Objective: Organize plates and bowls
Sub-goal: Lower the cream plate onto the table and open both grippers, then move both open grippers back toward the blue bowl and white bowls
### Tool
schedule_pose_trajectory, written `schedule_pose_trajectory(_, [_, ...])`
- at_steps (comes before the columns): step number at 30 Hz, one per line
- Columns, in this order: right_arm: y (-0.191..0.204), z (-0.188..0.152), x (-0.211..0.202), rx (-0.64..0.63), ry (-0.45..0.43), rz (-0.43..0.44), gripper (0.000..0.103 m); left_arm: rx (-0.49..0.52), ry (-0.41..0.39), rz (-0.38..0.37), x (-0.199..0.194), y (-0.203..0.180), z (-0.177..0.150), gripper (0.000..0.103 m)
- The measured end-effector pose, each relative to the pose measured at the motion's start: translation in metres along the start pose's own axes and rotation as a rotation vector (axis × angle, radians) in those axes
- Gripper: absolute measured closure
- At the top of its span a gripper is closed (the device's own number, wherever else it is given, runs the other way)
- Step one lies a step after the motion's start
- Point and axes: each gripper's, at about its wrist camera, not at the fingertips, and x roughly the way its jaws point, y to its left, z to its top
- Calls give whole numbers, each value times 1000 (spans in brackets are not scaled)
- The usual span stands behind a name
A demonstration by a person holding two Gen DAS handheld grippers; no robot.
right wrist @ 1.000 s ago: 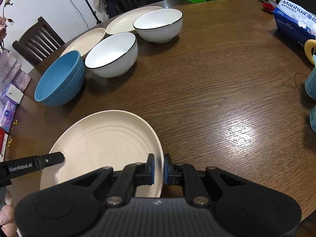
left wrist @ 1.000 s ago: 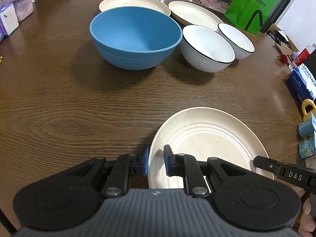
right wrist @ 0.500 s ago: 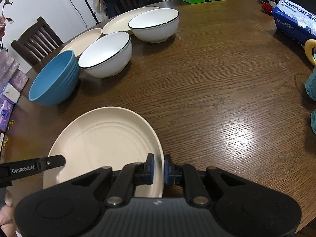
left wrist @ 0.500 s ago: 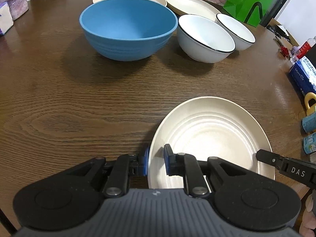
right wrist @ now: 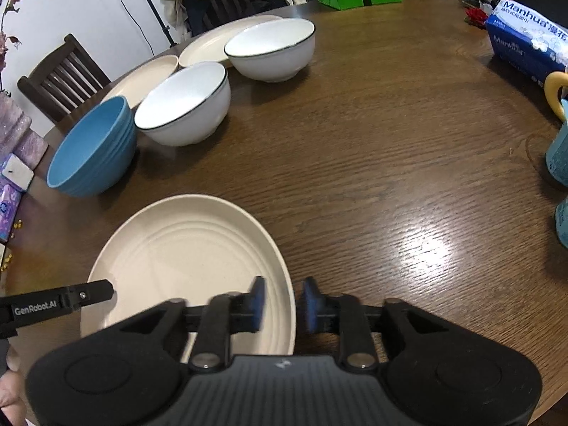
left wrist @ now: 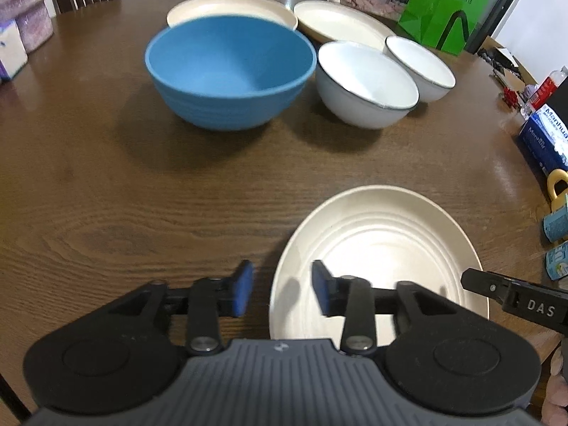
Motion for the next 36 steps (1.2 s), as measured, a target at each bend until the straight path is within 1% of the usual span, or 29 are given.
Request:
schedule_pose_trajectory(1, [0, 0, -3, -4, -8, -3, 66, 3, -8, 1, -3, 0, 0, 58])
schedule_pose_trajectory(2, [1, 0, -6, -10, -17, -3, 59, 7, -16, 3, -6, 0, 1, 53])
schedule_pose_trajectory(3, [1, 0, -9, -16, -26, -4, 51, 13, -26, 8, -10, 0, 1, 45])
schedule_pose_trajectory(5, [2, 0, -16, -27, -43, -7, 41, 23, -50, 11, -17, -1, 2, 35])
schedule_pose_trajectory(7, [3, -1, -23, -41, -63, -8, 31, 38, -78, 7, -27, -3, 2, 30])
schedule_pose_trajectory(8, [4, -2, -27, -48, -69, -10, 22, 45, -91, 5, -32, -4, 1, 25])
schedule_pose_trajectory(9, [5, -2, -31, -55, -77, -10, 17, 52, -109, 1, -38, -5, -1, 19])
schedule_pose_trajectory(11, [7, -5, -40, -71, -93, -8, 17, 64, -136, -4, -48, -7, -2, 12])
schedule_pose_trajectory(13, [10, -7, -47, -84, -102, -14, 14, 79, -172, -6, -58, -10, -4, 6])
schedule_pose_trajectory(14, [11, -8, -51, -92, -108, -15, 12, 87, -191, -7, -63, -12, -6, 2])
schedule_pose_trajectory(15, [12, -9, -55, -100, -116, -14, 10, 95, -213, -5, -68, -14, -8, 0])
schedule_pose_trajectory(17, [15, -13, -64, -110, -127, -13, 5, 111, -248, 3, -78, -16, -12, 0])
schedule_pose_trajectory(18, [16, -15, -68, -112, -131, -15, 0, 116, -262, 5, -82, -17, -14, 0])
schedule_pose_trajectory(23, [22, -26, -86, -123, -158, -17, 0, 121, -307, 5, -101, -17, -26, 0])
schedule_pose_trajectory(30, [31, -41, -111, -145, -201, 7, 0, 137, -379, 0, -130, -17, -46, 0])
schedule_pose_trajectory(36, [34, -49, -134, -137, -252, 11, 0, 137, -411, -23, -148, -15, -57, 0])
